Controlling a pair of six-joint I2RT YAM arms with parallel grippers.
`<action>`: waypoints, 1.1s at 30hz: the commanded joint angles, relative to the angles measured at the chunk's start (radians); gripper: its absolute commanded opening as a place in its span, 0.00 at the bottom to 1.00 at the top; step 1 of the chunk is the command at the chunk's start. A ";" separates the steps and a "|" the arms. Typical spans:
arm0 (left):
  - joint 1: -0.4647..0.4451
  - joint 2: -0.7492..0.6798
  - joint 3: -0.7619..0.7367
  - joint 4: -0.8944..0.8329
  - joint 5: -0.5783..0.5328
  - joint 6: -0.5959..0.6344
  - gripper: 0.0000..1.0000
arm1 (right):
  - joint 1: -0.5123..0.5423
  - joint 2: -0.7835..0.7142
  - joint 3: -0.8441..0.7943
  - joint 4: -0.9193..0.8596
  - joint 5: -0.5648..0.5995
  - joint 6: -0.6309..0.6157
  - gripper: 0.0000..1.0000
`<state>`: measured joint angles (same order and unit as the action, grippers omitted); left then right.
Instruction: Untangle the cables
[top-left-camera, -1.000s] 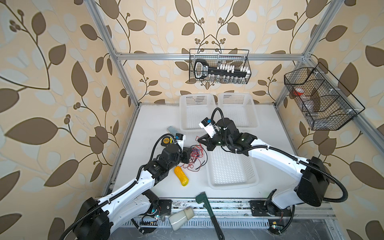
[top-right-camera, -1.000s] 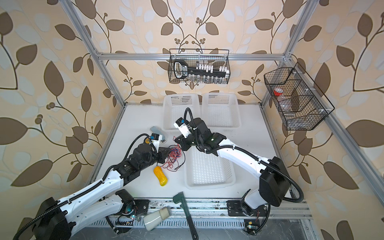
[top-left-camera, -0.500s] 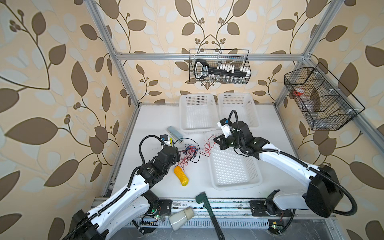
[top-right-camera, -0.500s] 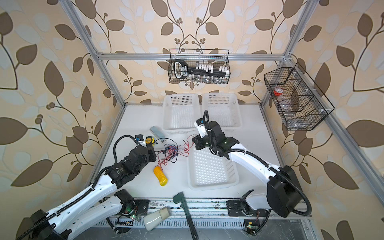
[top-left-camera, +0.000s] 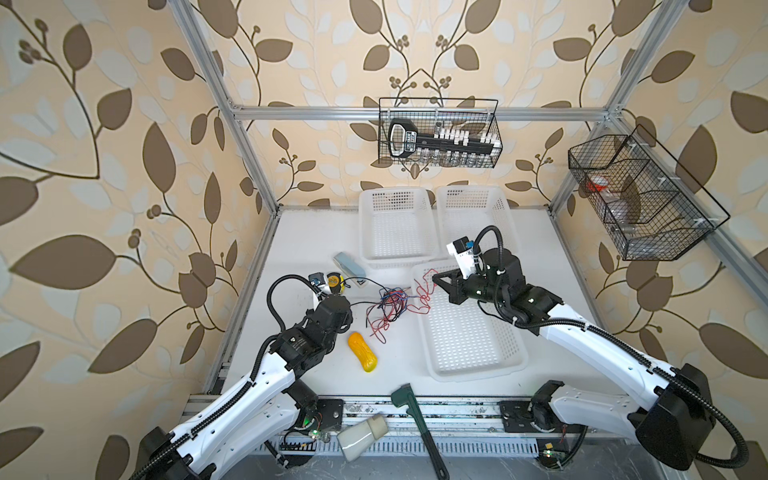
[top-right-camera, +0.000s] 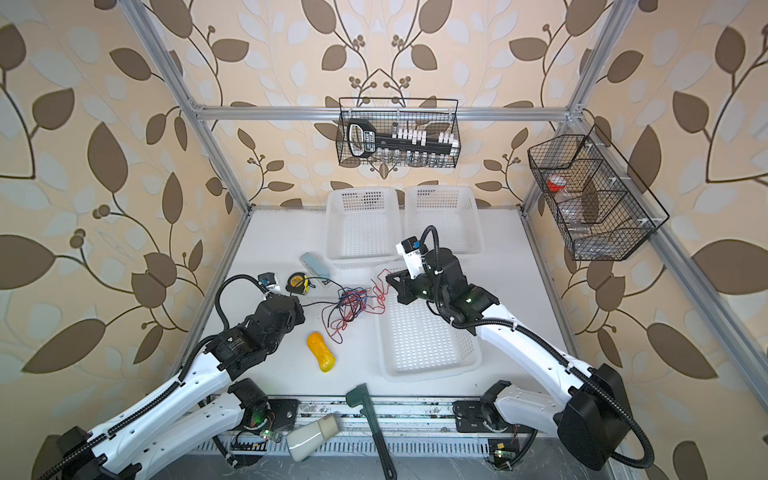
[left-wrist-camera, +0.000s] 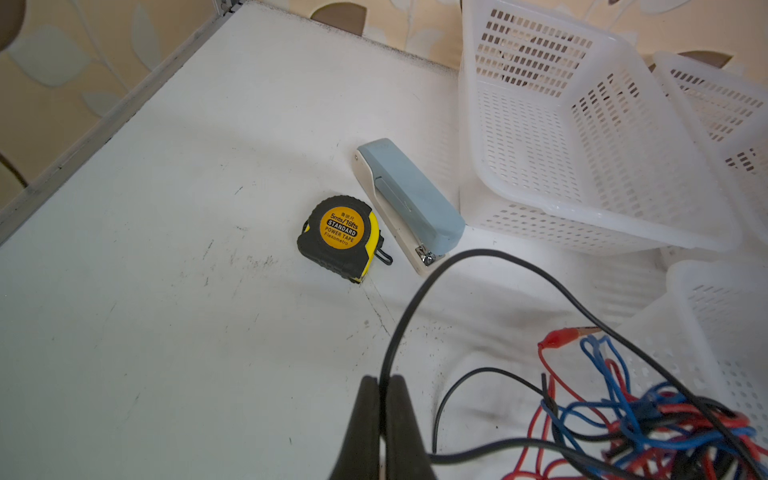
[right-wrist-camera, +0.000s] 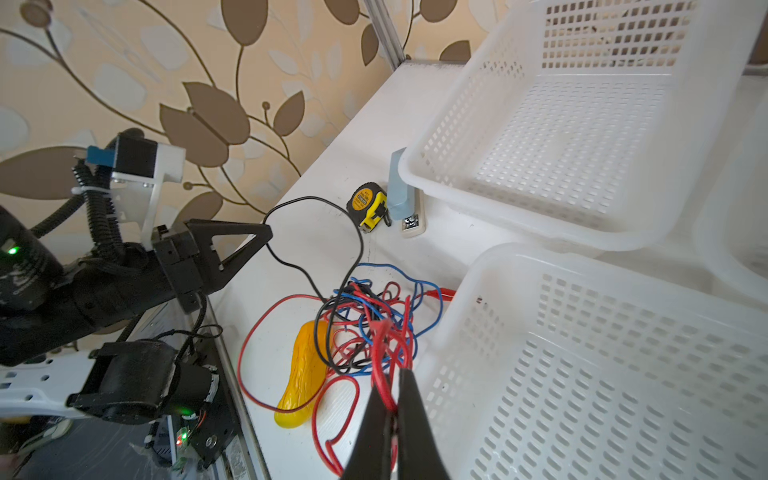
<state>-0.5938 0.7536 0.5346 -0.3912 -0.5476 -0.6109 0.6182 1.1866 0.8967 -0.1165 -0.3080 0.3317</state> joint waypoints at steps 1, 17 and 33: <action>0.013 0.010 0.016 0.020 0.021 -0.002 0.00 | 0.054 0.039 0.075 0.047 -0.032 -0.036 0.00; 0.012 -0.052 -0.021 0.209 0.282 0.147 0.99 | 0.118 0.170 0.280 0.021 -0.029 -0.098 0.00; 0.012 0.123 -0.049 0.363 0.422 0.122 0.97 | 0.149 0.220 0.295 0.126 -0.202 -0.040 0.00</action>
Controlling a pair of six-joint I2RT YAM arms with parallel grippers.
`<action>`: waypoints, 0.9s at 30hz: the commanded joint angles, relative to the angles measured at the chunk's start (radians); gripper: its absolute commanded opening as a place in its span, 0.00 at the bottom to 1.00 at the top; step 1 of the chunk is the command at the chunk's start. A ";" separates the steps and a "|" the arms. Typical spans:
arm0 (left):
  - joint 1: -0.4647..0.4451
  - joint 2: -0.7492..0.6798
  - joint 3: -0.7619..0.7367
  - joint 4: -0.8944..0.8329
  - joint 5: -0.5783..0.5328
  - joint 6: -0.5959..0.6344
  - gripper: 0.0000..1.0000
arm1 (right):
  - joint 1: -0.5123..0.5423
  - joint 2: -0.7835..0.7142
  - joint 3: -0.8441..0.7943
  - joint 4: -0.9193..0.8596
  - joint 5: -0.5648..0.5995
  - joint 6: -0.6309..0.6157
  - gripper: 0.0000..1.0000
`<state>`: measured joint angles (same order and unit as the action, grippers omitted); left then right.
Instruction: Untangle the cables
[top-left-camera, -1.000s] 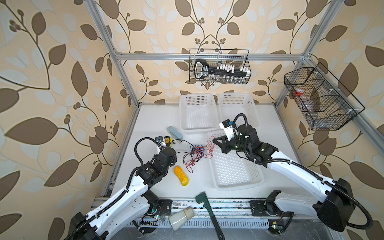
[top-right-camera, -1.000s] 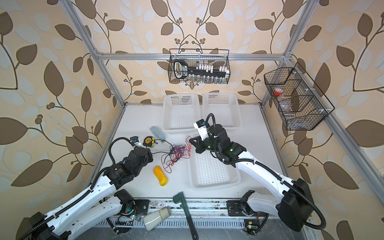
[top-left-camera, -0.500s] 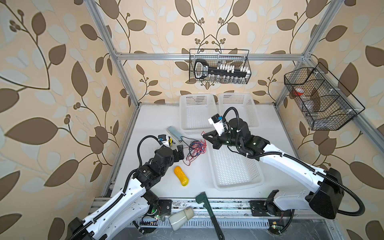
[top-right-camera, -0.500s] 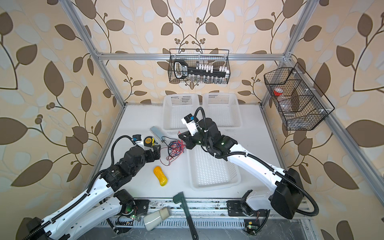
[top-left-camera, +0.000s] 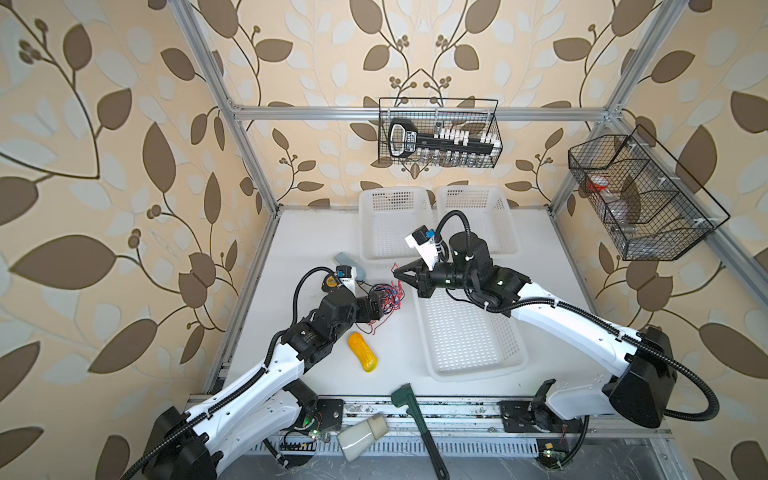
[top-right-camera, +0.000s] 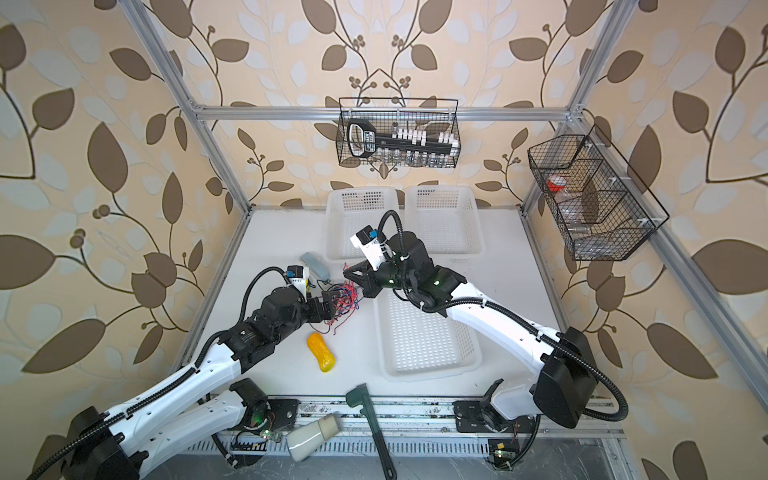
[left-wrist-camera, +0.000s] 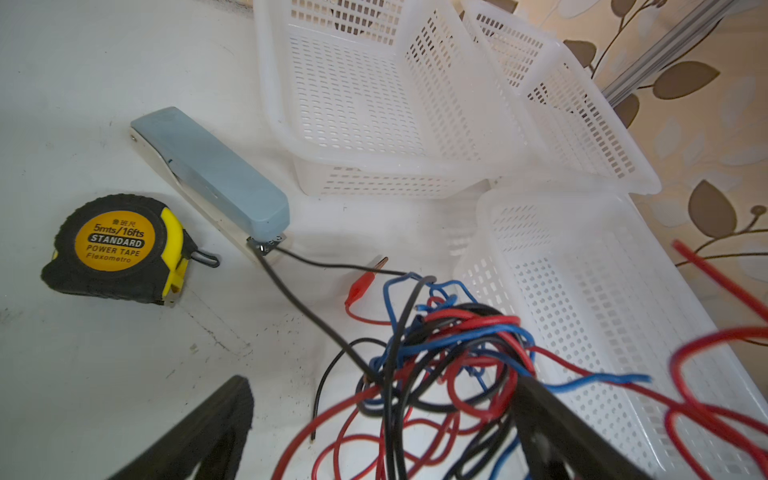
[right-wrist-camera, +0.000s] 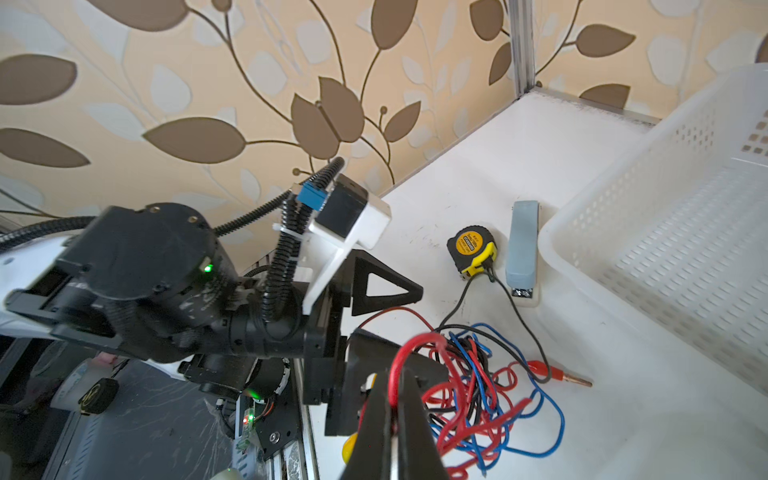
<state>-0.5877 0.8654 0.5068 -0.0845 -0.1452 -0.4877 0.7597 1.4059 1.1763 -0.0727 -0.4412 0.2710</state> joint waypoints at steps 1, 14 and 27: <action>0.006 0.018 -0.027 0.062 0.017 -0.007 0.96 | 0.007 -0.001 0.016 0.093 -0.078 0.026 0.00; 0.006 0.027 -0.082 0.148 0.069 -0.035 0.71 | 0.007 0.015 0.009 0.193 -0.136 0.094 0.00; 0.006 0.021 -0.042 -0.009 -0.092 -0.062 0.00 | -0.001 -0.031 0.007 -0.018 0.167 0.012 0.00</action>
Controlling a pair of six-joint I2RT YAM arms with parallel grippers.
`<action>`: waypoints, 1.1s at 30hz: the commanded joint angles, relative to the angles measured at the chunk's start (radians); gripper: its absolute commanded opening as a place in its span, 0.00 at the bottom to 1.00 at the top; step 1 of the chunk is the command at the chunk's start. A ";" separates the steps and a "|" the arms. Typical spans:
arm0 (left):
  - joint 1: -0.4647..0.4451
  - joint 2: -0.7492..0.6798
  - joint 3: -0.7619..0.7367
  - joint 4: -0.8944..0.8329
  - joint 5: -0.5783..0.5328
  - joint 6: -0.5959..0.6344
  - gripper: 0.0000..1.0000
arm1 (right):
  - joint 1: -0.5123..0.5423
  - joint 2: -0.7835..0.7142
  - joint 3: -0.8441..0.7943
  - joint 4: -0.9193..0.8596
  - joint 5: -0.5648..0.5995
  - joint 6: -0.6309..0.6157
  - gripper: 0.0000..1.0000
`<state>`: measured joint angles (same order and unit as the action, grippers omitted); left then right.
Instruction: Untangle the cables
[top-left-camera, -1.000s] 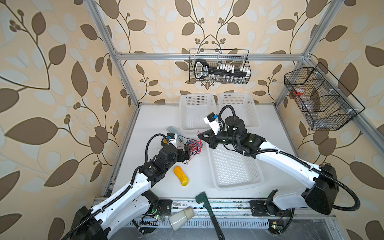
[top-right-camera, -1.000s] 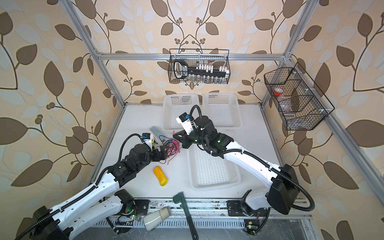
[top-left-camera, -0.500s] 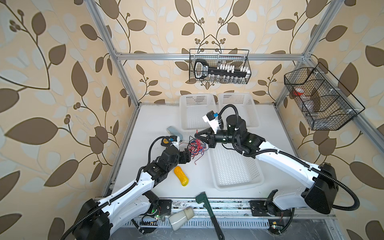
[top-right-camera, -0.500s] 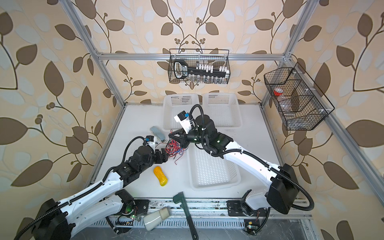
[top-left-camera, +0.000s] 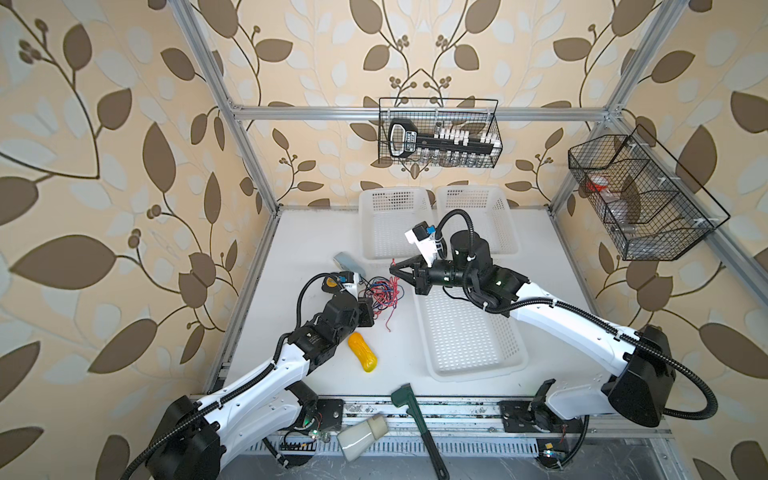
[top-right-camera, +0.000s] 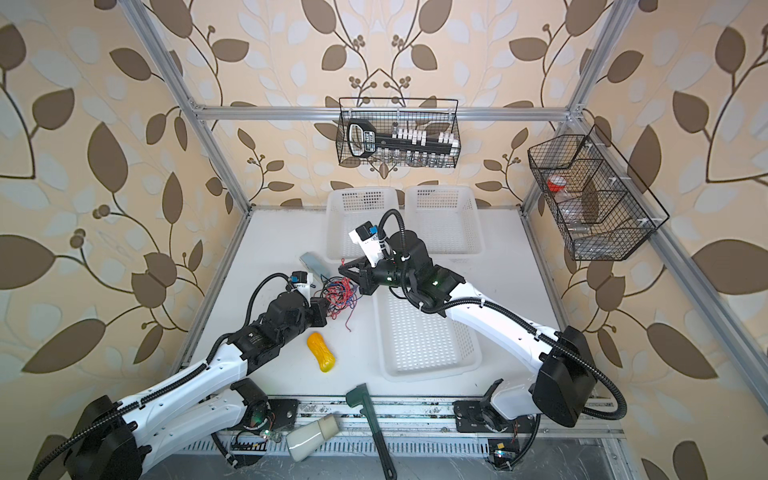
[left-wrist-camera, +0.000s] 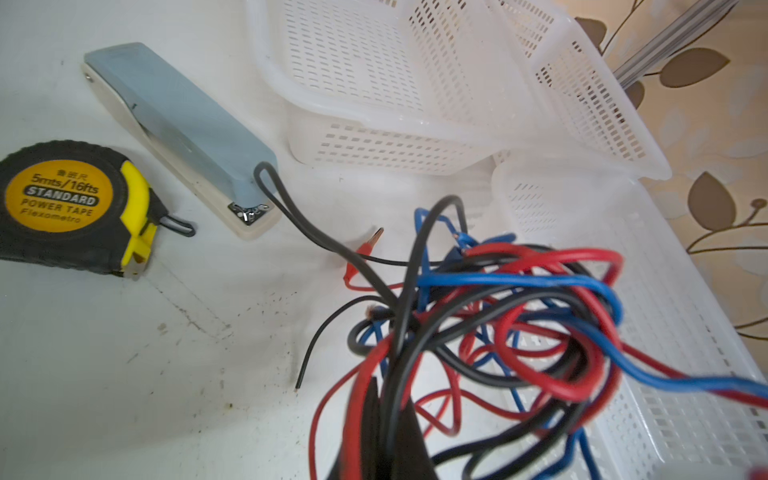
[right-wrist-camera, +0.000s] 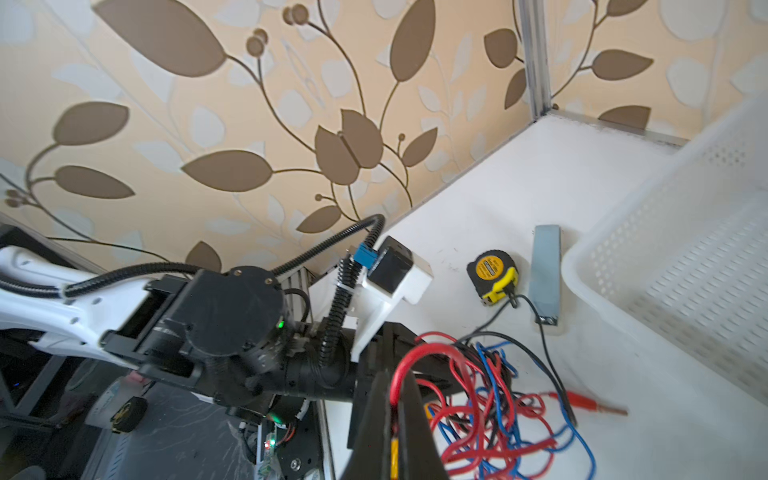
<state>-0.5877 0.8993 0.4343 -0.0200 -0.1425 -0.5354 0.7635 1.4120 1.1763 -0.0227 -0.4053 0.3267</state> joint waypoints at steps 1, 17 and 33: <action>0.007 -0.019 0.032 -0.098 -0.118 -0.022 0.00 | -0.009 -0.044 0.006 -0.093 0.163 -0.051 0.00; 0.011 -0.042 0.055 -0.330 -0.296 -0.108 0.00 | -0.214 -0.353 -0.188 -0.266 0.361 -0.057 0.00; 0.031 -0.073 0.046 -0.410 -0.336 -0.135 0.00 | -0.297 -0.487 -0.173 -0.347 0.459 -0.109 0.00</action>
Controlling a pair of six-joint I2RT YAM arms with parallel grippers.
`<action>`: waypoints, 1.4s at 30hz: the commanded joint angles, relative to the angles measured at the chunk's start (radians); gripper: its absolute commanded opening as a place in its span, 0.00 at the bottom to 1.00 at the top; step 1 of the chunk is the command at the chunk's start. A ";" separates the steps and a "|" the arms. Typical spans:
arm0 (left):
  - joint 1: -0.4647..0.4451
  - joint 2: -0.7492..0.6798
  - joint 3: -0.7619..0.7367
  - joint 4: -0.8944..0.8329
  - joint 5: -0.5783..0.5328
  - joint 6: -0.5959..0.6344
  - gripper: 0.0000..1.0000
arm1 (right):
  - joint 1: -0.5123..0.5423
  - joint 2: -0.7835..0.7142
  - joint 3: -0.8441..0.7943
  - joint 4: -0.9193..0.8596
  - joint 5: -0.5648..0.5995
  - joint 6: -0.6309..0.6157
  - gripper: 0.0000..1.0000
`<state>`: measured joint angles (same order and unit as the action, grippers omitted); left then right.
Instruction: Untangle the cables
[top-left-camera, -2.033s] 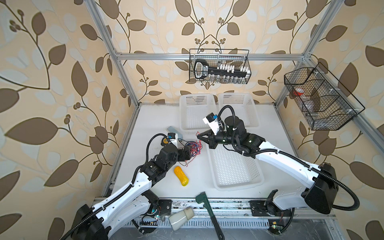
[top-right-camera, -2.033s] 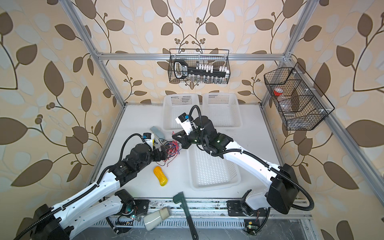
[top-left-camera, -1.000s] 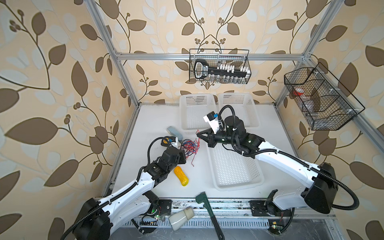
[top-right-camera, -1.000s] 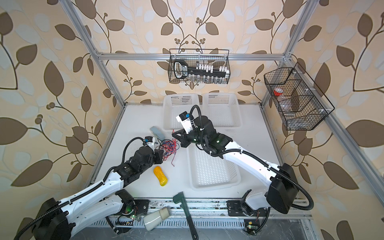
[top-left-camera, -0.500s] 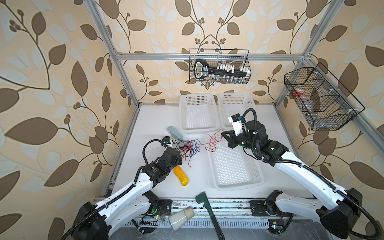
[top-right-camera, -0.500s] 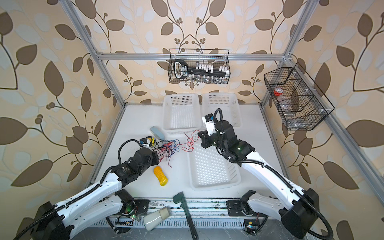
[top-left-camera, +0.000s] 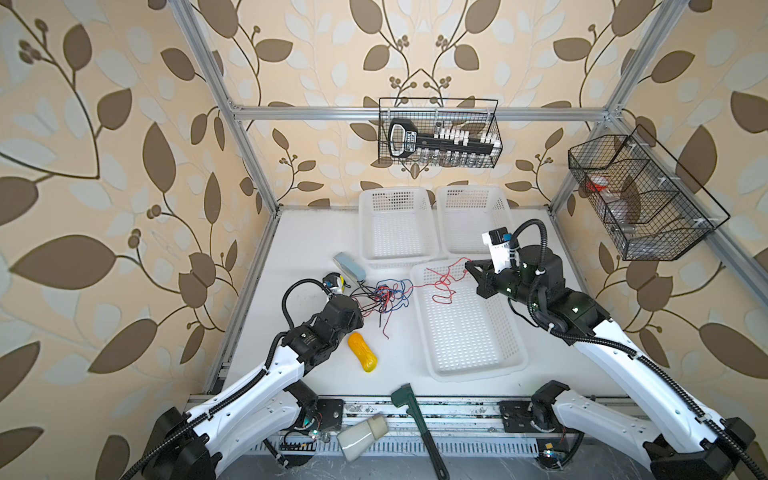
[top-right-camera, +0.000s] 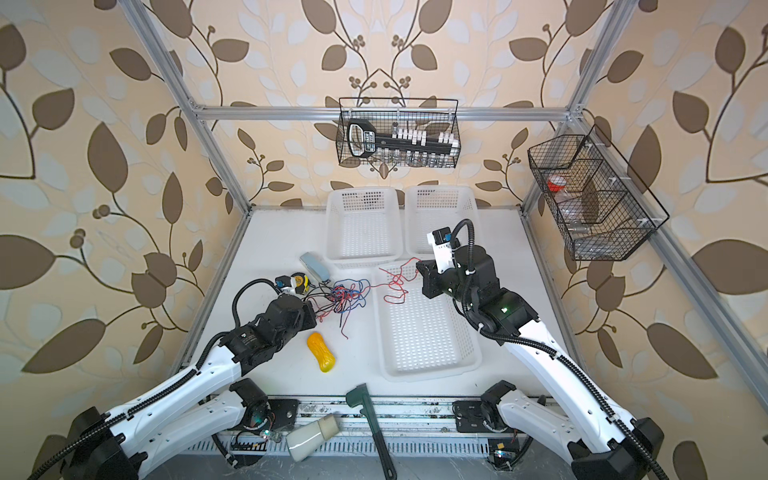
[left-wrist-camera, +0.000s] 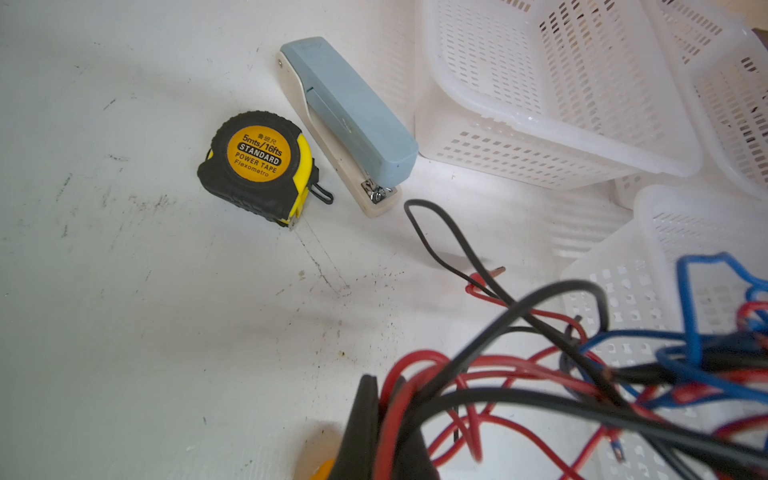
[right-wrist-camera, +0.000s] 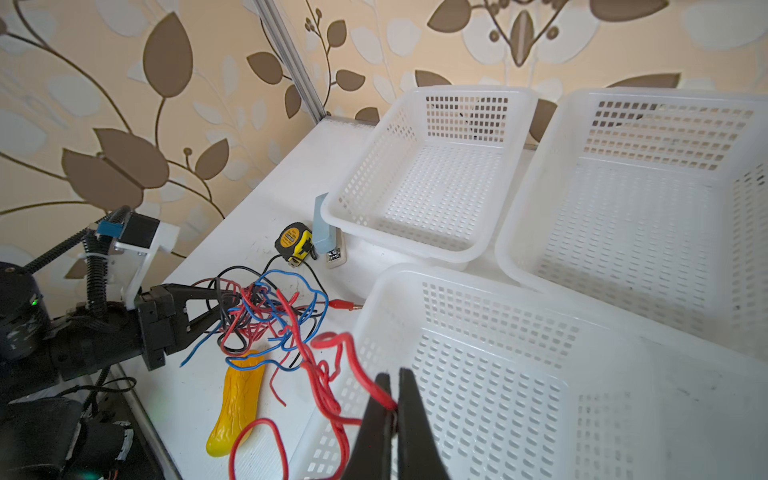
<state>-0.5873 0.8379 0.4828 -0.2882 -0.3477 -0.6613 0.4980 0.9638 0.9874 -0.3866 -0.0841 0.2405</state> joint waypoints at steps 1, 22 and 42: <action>0.036 -0.013 -0.002 -0.145 -0.132 -0.008 0.00 | -0.033 -0.041 0.016 0.017 0.144 -0.023 0.00; 0.086 -0.115 -0.053 0.037 0.058 0.087 0.02 | 0.247 0.100 0.005 0.150 0.039 -0.101 0.00; 0.086 -0.143 -0.025 0.176 0.201 0.179 0.99 | 0.307 0.303 0.134 0.220 -0.072 -0.106 0.00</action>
<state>-0.5087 0.7040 0.4316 -0.1711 -0.1772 -0.5220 0.7967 1.2438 1.0794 -0.1944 -0.1246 0.1596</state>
